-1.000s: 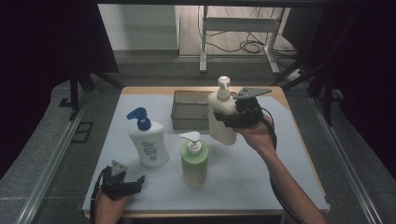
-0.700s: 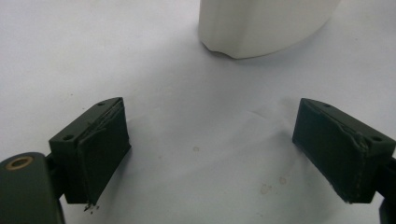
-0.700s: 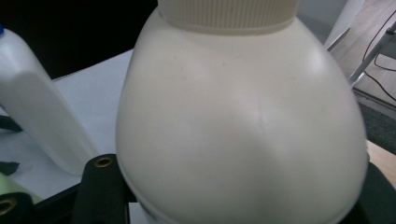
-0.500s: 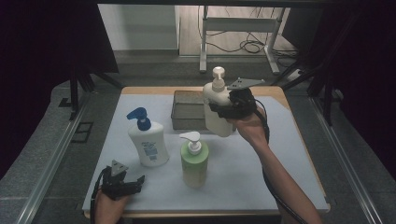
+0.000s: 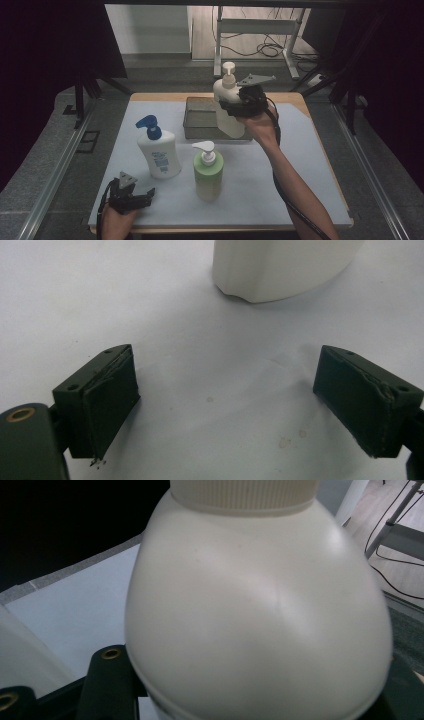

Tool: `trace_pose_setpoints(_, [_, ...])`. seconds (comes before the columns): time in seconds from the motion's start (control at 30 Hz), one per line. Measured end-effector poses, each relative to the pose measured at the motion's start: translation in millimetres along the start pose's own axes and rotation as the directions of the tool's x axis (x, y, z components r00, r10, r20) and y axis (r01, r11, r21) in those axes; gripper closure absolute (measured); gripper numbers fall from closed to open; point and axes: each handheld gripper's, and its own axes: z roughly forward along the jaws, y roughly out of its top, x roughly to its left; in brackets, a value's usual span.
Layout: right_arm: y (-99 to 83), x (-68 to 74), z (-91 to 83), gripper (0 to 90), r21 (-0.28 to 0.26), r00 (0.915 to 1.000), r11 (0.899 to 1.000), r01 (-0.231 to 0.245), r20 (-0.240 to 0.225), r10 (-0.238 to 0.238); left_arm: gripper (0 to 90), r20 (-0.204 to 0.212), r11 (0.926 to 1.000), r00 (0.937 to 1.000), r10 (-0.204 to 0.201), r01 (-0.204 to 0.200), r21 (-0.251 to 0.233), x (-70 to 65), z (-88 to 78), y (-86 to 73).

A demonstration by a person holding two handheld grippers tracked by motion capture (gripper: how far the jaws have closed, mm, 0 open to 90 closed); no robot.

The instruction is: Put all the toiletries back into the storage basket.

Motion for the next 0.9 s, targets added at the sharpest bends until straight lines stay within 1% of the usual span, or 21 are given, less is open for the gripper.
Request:
trace_pose_setpoints(0.17, [2.7, -1.0, 10.5, 39.2, -0.007, 0.9999, 1.0, -0.014, 0.004, 0.014, 10.3, 0.0, 1.0, 1.0, 0.0, 0.0, 0.0, 0.0, 0.0, -0.1])
trace_pose_setpoints(0.27, [3.5, -0.9, 19.9, 39.2, -0.012, 0.9997, 1.0, -0.021, 0.008, 0.021, 10.3, 0.0, 1.0, 1.0, 0.0, 0.0, -0.001, 0.0, 0.0, -0.1])
trace_pose_setpoints(0.37, [3.6, -1.1, 23.8, 39.3, -0.014, 0.9998, 1.0, -0.022, 0.005, 0.022, 10.3, 0.0, 1.0, 1.0, 0.0, 0.0, -0.001, 0.0, 0.0, -0.1])
trace_pose_setpoints(0.5, [4.9, -1.5, 32.6, 39.3, -0.01, 0.9995, 1.0, -0.025, 0.017, 0.025, 10.3, 0.0, 1.0, 1.0, -0.001, 0.001, 0.0, 0.0, -0.1, -0.1])
trace_pose_setpoints(0.63, [6.9, -3.3, 39.9, 39.3, -0.018, 0.9992, 0.999, -0.037, 0.017, 0.037, 10.3, 0.0, 1.0, 1.0, 0.0, 0.0, 0.0, 0.0, -0.1, 0.0])
trace_pose_setpoints(0.8, [10.2, -4.0, 49.1, 39.3, -0.022, 0.9988, 0.999, -0.039, 0.029, 0.04, 10.3, 0.0, 1.0, 1.0, 0.0, 0.0, 0.0, 0.0, -0.1, -0.1])
trace_pose_setpoints(0.9, [11.5, -4.8, 54.5, 39.3, -0.028, 0.9987, 0.999, -0.045, 0.024, 0.046, 10.3, 0.001, 1.0, 1.0, -0.001, 0.001, -0.002, -0.1, -0.1, -0.2])
